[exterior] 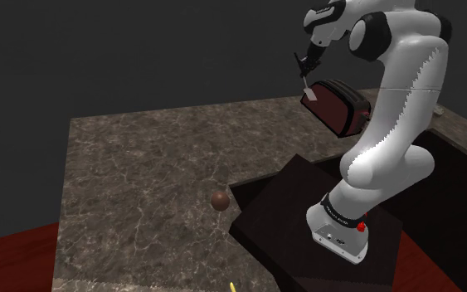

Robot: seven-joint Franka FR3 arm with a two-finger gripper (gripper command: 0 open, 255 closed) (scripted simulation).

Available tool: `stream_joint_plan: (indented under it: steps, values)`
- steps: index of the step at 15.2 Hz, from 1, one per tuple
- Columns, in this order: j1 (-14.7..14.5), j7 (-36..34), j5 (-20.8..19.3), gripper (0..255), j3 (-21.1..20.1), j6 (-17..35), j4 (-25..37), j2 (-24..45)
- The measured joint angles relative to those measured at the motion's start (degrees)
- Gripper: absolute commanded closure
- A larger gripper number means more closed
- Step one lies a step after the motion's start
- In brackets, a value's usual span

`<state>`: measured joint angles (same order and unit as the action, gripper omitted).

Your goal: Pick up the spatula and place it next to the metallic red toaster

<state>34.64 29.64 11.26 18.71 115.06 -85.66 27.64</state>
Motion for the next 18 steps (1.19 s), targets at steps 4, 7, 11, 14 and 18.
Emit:
stream_joint_plan:
  steps: [4, 7, 11, 14, 18]
  values:
    - [4.9, 4.2, 1.8, 255, 0.3, -3.1, 8.2, 5.5]
    - [7.4, 6.2, 2.7, 255, 0.2, -4.3, 12.5, 8.7]
    - [7.5, 6.7, 3.1, 255, 0.0, -2.0, 11.2, 9.8]
    - [7.6, 7.0, 3.4, 255, -0.2, -0.4, 10.4, 10.7]
    - [7.6, 7.3, 3.8, 255, -0.4, 1.9, 9.0, 11.6]
